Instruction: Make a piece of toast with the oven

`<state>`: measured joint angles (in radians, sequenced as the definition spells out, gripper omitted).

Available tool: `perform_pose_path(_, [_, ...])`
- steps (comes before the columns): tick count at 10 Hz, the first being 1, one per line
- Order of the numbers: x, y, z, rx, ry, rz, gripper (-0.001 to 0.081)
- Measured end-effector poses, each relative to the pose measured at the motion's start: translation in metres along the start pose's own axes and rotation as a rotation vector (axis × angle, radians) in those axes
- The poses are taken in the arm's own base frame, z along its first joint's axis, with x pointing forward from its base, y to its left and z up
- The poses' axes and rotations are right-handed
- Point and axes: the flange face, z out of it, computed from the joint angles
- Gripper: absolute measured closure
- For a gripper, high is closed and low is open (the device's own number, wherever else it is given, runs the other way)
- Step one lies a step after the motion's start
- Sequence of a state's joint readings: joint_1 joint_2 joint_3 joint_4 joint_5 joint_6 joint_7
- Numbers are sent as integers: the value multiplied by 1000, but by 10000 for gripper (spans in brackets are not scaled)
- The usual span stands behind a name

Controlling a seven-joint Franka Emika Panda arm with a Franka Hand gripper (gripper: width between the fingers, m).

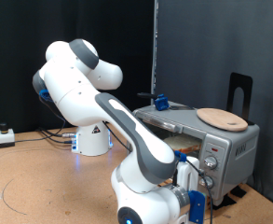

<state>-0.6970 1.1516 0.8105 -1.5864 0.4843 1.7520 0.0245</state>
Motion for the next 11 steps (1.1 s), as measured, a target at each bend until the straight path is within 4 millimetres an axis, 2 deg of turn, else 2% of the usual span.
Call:
perform_pose_path(3, [5,-5,16,-13,1,-2,-1])
perform_pose_path(7, [6,-8,22,-13,-5,-3,28])
perform_pose_path(8, [6,-8,22,-12,-8,1,209])
perform_pose_path(9, [4,-10,23,-7,-19,3,209])
perform_pose_path(10, [3,-12,23,-3,-29,1,394])
perform_pose_path(11, [2,-12,23,-3,-30,2,483])
